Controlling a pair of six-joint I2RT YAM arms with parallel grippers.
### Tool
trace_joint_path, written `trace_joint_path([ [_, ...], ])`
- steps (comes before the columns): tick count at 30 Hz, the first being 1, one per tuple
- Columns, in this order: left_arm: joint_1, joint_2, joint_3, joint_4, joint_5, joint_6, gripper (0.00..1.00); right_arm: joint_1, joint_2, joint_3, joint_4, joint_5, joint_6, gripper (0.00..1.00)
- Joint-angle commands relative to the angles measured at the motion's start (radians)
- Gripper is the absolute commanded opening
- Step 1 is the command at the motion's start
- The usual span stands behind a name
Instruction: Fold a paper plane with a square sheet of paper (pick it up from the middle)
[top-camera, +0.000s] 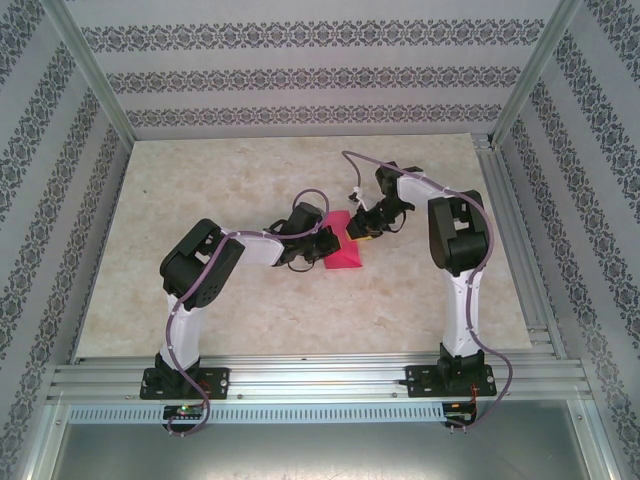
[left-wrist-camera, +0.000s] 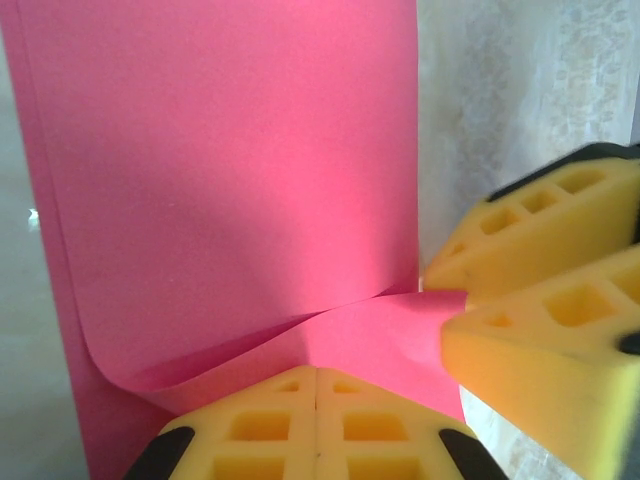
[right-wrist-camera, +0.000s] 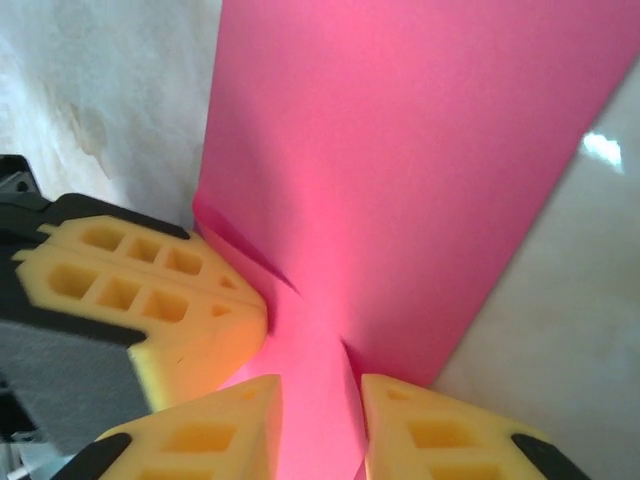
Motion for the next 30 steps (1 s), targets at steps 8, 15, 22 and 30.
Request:
trace_joint_path([
  [8, -0.014, 0.028, 0.011, -0.024, -0.015, -0.016, 0.08, -0.015, -0.326, -0.333, 0.291, -0.102, 0.304, 0.15],
  [15, -0.015, 0.027, 0.005, -0.024, -0.013, -0.009, 0.07, 0.026, -0.288, -0.442, 0.357, -0.153, 0.360, 0.06],
  [22, -0.015, 0.024, 0.003, -0.025, -0.014, -0.007, 0.07, 0.022, -0.221, -0.429, 0.312, -0.121, 0.325, 0.07],
  [30, -0.015, 0.018, 0.004, -0.035, -0.018, 0.001, 0.07, 0.016, -0.170, -0.414, 0.274, -0.099, 0.306, 0.08],
])
